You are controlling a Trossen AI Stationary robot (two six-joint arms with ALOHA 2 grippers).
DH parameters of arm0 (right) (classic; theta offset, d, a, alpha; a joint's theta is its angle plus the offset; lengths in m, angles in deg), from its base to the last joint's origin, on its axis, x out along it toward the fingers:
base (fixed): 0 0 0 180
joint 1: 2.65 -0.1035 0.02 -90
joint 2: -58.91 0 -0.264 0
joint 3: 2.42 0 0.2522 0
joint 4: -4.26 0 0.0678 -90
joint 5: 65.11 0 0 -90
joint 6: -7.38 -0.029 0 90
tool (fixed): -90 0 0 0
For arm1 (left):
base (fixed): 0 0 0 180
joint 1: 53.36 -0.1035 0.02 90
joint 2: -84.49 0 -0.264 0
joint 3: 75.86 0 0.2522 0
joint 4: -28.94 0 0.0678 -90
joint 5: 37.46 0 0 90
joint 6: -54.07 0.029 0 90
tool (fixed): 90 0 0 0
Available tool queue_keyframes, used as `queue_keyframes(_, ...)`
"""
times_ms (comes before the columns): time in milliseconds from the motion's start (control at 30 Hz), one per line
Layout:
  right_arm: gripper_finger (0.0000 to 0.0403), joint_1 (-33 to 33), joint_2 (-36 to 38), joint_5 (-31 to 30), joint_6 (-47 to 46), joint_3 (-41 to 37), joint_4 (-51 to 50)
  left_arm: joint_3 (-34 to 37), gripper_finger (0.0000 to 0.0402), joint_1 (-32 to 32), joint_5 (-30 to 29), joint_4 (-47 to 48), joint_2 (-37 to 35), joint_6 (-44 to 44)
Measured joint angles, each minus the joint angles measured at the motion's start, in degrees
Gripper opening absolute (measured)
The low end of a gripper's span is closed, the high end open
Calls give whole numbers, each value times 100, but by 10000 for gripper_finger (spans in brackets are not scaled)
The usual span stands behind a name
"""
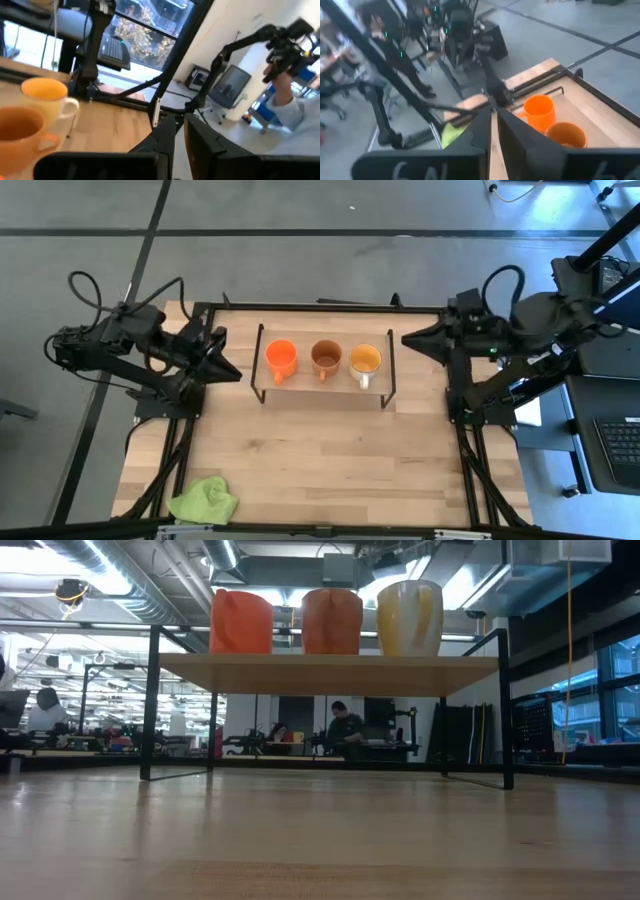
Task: Stack small to large cups/mugs on shelf
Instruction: Return to Home Position
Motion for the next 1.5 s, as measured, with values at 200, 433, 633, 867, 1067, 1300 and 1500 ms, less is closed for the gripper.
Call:
queue_keyframes(200,35,0,56,846,456,-11,-416,0,34,4,-535,-42,-139,-577)
queue_keyframes(433,35,-62,83,2663,-54,-11,-561,4,34,10,446,-45,-368,-1305)
queue_keyframes(633,35,-66,13,2869,19,-21,-572,2,34,10,457,-43,-506,-1166)
queue_keyframes(867,35,-66,70,3038,1348,-24,32,4,34,5,976,-521,-721,-226)
queue_keyframes(1067,35,-68,451,3185,2519,-88,178,94,34,1,954,-528,-1332,325)
queue_keyframes(1300,35,-81,800,3187,2723,-1265,809,1801,34,1,1054,-2162,-2015,259)
queue_keyframes(1500,35,-81,1622,3179,2314,-2833,1831,3040,34,1,1218,-3707,-2507,-50)
